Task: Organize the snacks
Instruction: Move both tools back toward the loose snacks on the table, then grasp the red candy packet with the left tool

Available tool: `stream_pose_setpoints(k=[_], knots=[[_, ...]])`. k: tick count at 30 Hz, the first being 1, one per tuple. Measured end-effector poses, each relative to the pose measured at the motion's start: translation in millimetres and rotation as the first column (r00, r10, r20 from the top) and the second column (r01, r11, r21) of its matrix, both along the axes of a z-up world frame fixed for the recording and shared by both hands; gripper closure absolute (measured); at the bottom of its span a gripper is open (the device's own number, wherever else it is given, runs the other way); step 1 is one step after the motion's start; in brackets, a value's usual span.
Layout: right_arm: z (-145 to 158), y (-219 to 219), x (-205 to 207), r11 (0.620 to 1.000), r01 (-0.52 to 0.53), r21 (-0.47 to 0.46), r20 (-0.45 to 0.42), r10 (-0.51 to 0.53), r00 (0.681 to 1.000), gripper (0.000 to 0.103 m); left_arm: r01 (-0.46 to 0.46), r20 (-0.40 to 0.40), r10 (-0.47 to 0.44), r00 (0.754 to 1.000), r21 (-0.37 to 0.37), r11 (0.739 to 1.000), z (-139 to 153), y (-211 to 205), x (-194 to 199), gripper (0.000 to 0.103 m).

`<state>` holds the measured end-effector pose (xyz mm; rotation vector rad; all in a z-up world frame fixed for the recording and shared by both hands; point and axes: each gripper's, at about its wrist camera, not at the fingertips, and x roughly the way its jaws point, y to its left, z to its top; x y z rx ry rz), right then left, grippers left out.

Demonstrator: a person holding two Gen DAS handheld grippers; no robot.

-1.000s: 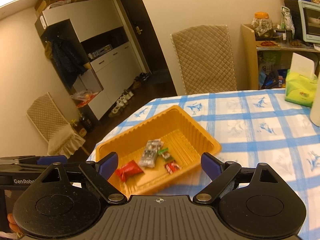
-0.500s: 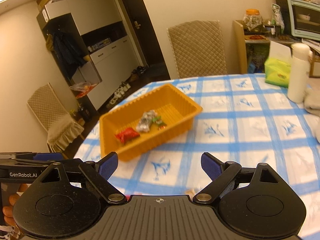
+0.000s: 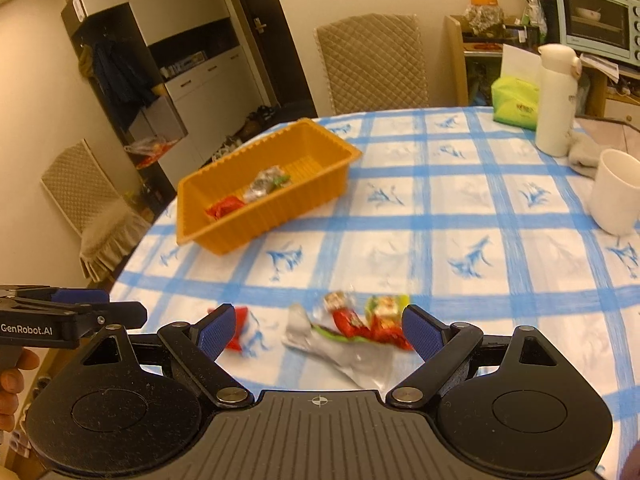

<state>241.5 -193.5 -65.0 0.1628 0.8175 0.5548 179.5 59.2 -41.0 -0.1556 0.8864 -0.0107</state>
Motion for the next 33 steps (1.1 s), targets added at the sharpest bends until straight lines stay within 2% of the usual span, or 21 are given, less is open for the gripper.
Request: stream_pose_setpoints(k=[16, 24, 33], knots=[[-32, -16, -13, 0.999, 0.018, -0.048, -0.082, -0.022, 0.996, 0.014, 0.057, -0.062, -0.057, 0.996, -0.001, 0.998, -34, -25, -4, 0.023], [-40, -14, -5, 0.997, 0.032, -0.069, -0.103, -0.039, 0.994, 0.014, 0.061, -0.08, -0.061, 0.995, 0.003, 0.998, -44, -23, 9, 0.031], [-42, -13, 7, 0.996, 0.051, -0.078, -0.107, -0.059, 0.993, 0.014, 0.07, -0.076, -0.068, 0.995, 0.022, 0.997, -52, -21, 29, 0.033]])
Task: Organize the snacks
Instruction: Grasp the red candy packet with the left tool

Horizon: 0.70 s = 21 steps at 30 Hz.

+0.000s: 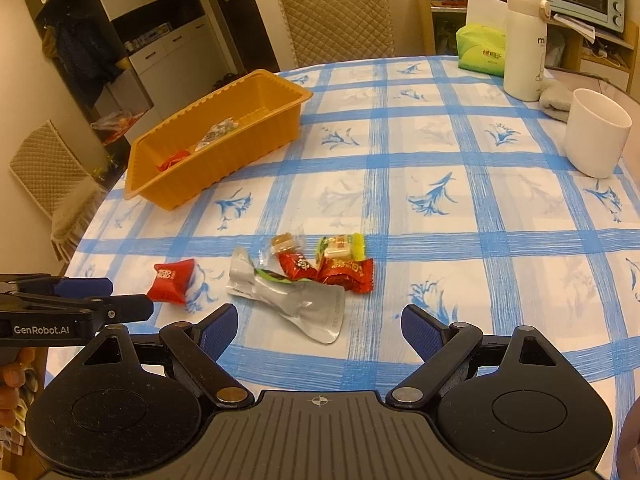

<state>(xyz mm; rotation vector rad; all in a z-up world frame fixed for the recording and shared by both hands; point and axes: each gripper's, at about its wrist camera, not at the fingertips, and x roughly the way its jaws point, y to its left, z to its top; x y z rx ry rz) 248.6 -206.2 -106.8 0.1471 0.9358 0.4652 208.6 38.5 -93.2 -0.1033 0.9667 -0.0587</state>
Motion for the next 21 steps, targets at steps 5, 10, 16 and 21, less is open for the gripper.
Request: stream_pose_setpoints(k=[5, 10, 16, 21], knots=[[-3, -3, 5, 1.0, 0.023, -0.007, -0.009, -0.023, 1.0, 0.014, -0.002, -0.004, 0.002, 1.0, 0.01, 1.0, -9, 4, 12, 0.037], [-6, -7, 11, 0.999, 0.049, -0.013, -0.016, -0.049, 0.999, 0.014, -0.009, -0.014, 0.009, 1.0, 0.023, 1.0, -19, 8, 24, 0.041], [-8, -11, 17, 0.997, 0.076, -0.021, -0.022, -0.076, 0.997, 0.014, -0.003, -0.035, 0.005, 0.999, 0.032, 0.999, -30, 11, 36, 0.047], [-9, -11, 22, 0.996, 0.086, -0.026, -0.023, -0.087, 0.996, 0.014, 0.002, -0.047, -0.001, 0.999, 0.038, 0.999, -37, 13, 45, 0.056]])
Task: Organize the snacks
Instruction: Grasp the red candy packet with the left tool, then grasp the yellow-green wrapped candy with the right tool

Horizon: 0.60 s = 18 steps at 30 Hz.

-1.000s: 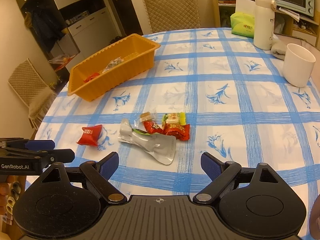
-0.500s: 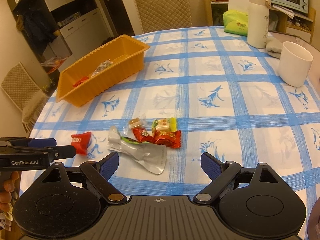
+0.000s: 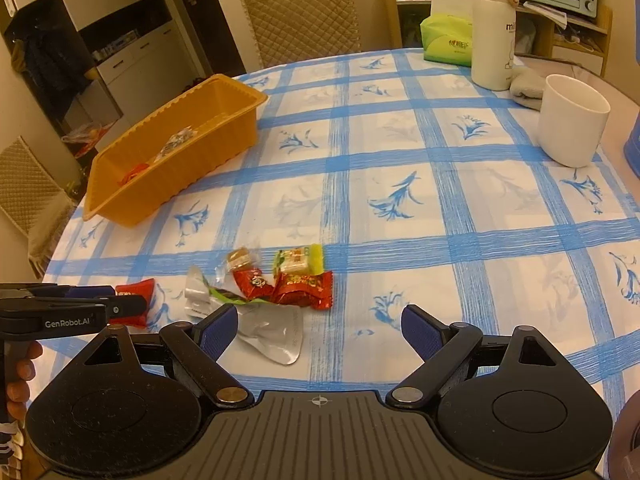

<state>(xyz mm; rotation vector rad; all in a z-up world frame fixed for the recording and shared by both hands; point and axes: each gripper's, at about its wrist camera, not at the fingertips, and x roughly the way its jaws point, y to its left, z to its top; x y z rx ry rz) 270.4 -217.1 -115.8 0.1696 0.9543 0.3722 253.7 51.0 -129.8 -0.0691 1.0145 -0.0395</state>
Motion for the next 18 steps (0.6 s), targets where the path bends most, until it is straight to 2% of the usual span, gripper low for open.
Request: stream_pose_setpoints(k=[5, 8, 12, 14, 18], knots=[[0, 2, 4, 1.0, 0.004, 0.001, 0.002, -0.004, 1.0, 0.014, 0.014, -0.014, -0.014, 1.0, 0.011, 1.0, -6, 1, 6, 0.064], [-1, 2, 8, 1.0, 0.003, 0.0, 0.007, -0.003, 1.0, 0.014, 0.021, -0.023, -0.02, 1.0, 0.013, 1.0, -9, 2, 7, 0.076], [-1, 5, 15, 1.0, -0.008, -0.01, 0.022, 0.008, 1.0, 0.015, 0.028, -0.017, -0.027, 0.999, 0.022, 0.999, -9, 4, 7, 0.079], [-2, 8, 19, 1.0, -0.02, -0.017, 0.032, 0.021, 0.999, 0.025, 0.027, -0.013, -0.027, 1.0, 0.032, 0.999, -9, 7, 7, 0.079], [-6, 12, 30, 0.999, -0.045, -0.015, 0.035, 0.045, 0.998, 0.033, 0.008, -0.006, -0.008, 1.0, 0.035, 0.999, -6, 16, 7, 0.08]])
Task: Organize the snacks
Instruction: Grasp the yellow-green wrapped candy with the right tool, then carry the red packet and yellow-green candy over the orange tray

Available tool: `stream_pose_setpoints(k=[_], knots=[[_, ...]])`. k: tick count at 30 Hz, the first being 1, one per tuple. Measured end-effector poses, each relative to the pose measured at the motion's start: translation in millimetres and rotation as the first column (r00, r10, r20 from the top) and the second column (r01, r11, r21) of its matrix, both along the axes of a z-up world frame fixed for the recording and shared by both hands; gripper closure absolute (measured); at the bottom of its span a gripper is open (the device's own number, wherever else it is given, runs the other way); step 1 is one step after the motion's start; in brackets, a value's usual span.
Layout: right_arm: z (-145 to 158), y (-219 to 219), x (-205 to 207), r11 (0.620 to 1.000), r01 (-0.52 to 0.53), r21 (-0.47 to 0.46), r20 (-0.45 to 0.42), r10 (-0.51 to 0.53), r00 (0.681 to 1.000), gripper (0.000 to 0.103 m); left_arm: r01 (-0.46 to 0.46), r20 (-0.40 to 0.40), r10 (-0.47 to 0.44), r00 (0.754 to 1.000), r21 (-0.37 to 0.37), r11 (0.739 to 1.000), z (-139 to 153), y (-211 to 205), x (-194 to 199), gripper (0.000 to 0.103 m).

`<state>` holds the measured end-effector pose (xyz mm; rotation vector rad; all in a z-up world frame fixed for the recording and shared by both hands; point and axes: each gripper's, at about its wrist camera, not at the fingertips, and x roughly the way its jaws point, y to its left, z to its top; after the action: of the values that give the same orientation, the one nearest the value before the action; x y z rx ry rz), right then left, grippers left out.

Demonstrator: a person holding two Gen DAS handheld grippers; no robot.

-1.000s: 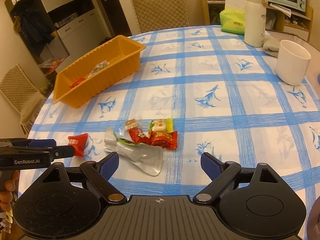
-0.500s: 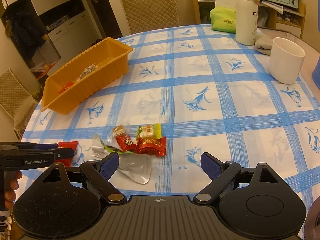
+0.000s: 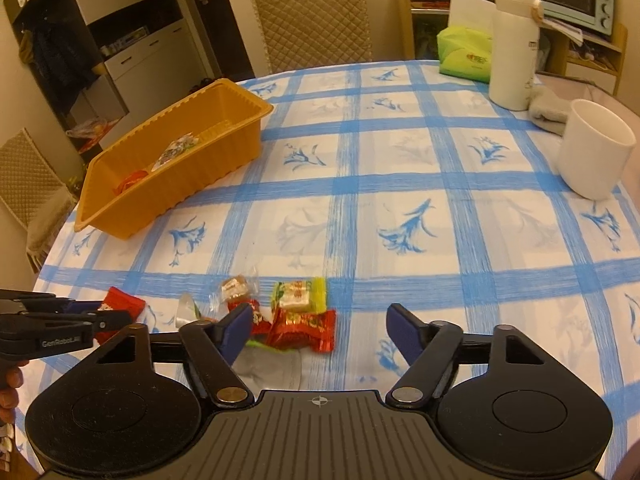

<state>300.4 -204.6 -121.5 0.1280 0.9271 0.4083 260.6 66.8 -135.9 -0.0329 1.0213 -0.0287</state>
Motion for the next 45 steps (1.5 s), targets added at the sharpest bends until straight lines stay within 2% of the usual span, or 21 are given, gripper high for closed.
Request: stream_pose_setpoints(k=[5, 14, 19, 24, 29, 35, 45], knots=[[-8, 9, 13, 0.999, -0.039, -0.005, -0.007, 0.039, 0.999, 0.046, -0.044, 0.011, 0.043, 0.999, 0.008, 0.999, 5, 17, -3, 0.08], [-26, 26, 36, 0.995, -0.096, -0.037, -0.037, 0.095, 0.995, 0.057, -0.107, 0.021, 0.106, 0.994, 0.011, 0.994, 11, 41, -7, 0.08], [-34, 35, 41, 0.991, -0.11, -0.078, -0.053, 0.106, 0.993, 0.06, -0.117, 0.023, 0.117, 0.993, 0.009, 0.993, 12, 46, -10, 0.08], [-35, 48, 36, 0.977, -0.147, -0.154, -0.014, 0.147, 0.989, 0.061, -0.12, 0.025, 0.12, 0.992, 0.007, 0.993, 13, 47, -9, 0.08], [-37, 62, 27, 0.957, -0.191, -0.218, 0.023, 0.201, 0.979, 0.074, -0.121, 0.03, 0.121, 0.992, 0.007, 0.993, 14, 48, -10, 0.08], [-36, 65, 25, 0.955, -0.194, -0.223, 0.033, 0.207, 0.978, 0.077, -0.117, 0.036, 0.117, 0.993, 0.008, 0.993, 16, 48, -13, 0.08], [-18, 62, 24, 0.966, -0.179, -0.188, 0.06, 0.193, 0.979, 0.078, -0.114, 0.057, 0.113, 0.992, 0.008, 0.993, 25, 46, -18, 0.08]])
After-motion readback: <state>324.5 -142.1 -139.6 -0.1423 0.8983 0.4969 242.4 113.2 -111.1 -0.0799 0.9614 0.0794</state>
